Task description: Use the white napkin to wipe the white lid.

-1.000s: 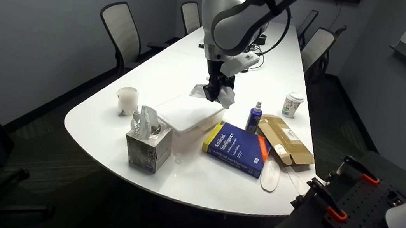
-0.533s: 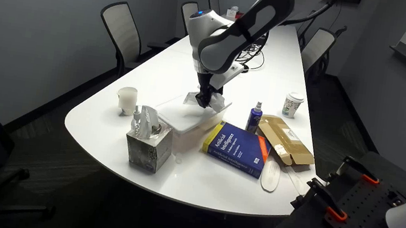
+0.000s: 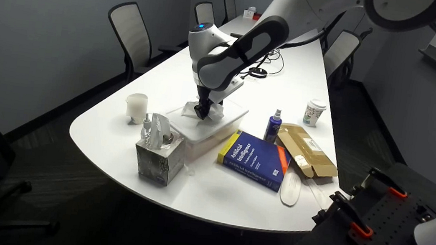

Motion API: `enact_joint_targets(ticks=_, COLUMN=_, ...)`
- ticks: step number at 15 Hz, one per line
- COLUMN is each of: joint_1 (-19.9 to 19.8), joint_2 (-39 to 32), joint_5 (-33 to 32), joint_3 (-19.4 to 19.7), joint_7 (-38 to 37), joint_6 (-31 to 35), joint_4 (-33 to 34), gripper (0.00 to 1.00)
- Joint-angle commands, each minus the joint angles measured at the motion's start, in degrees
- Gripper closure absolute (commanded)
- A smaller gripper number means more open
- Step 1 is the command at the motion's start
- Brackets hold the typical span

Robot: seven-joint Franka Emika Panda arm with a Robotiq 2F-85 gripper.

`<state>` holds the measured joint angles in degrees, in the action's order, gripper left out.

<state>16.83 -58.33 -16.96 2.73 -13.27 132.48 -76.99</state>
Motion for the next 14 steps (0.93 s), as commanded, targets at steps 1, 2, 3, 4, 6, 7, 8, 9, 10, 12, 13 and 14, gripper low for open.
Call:
enact_joint_targets(ticks=1, joint_1=0.4, joint_2=-3.4, joint_5=1.4, joint_3=-0.6, joint_7=0.5, joint_6=3.1, joint_4=5.2, gripper=0.97)
enact_joint_targets(ticks=2, joint_1=0.2, joint_2=-4.0, joint_5=2.1, joint_3=-1.2, joint_7=0.8, joint_6=4.2, joint_4=5.8, gripper=0.97)
enact_joint_targets(ticks=3, joint_1=0.0, joint_2=-4.7, joint_5=2.8, joint_3=-1.9, joint_7=1.2, joint_6=5.5, joint_4=6.3, gripper=0.97)
enact_joint_targets(ticks=4, joint_1=-0.2, joint_2=-5.1, joint_5=3.5, joint_3=-2.5, joint_7=1.4, joint_6=6.5, joint_4=6.6, gripper=0.97)
enact_joint_targets(ticks=6, joint_1=-1.0, joint_2=-5.5, joint_5=5.7, joint_3=-4.1, joint_7=2.3, joint_6=8.3, joint_4=6.9, gripper=0.97)
enact_joint_targets(ticks=7, joint_1=-1.7, joint_2=-5.5, joint_5=7.1, joint_3=-5.3, joint_7=3.4, joint_6=9.3, joint_4=6.7, gripper=0.97)
enact_joint_targets(ticks=8, joint_1=-2.2, joint_2=-5.5, joint_5=8.5, joint_3=-6.3, joint_7=4.2, joint_6=9.7, joint_4=6.7, gripper=0.97)
enact_joint_targets(ticks=9, joint_1=-2.7, joint_2=-5.4, joint_5=9.7, joint_3=-7.2, joint_7=5.4, joint_6=10.2, joint_4=6.5, gripper=0.97)
enact_joint_targets(ticks=10, joint_1=-3.1, joint_2=-5.3, joint_5=10.7, joint_3=-7.8, joint_7=6.3, joint_6=10.5, joint_4=6.3, gripper=0.97)
enact_joint_targets(ticks=12, joint_1=-3.2, joint_2=-4.8, joint_5=11.8, joint_3=-7.8, joint_7=6.6, joint_6=11.2, joint_4=5.4, gripper=0.97)
enact_joint_targets(ticks=13, joint_1=-3.3, joint_2=-4.6, joint_5=12.0, joint_3=-7.5, joint_7=6.7, joint_6=11.1, joint_4=5.0, gripper=0.97)
enact_joint_targets(ticks=14, joint_1=-3.3, joint_2=-4.3, joint_5=12.2, joint_3=-7.2, joint_7=6.4, joint_6=10.6, joint_4=4.5, gripper=0.97)
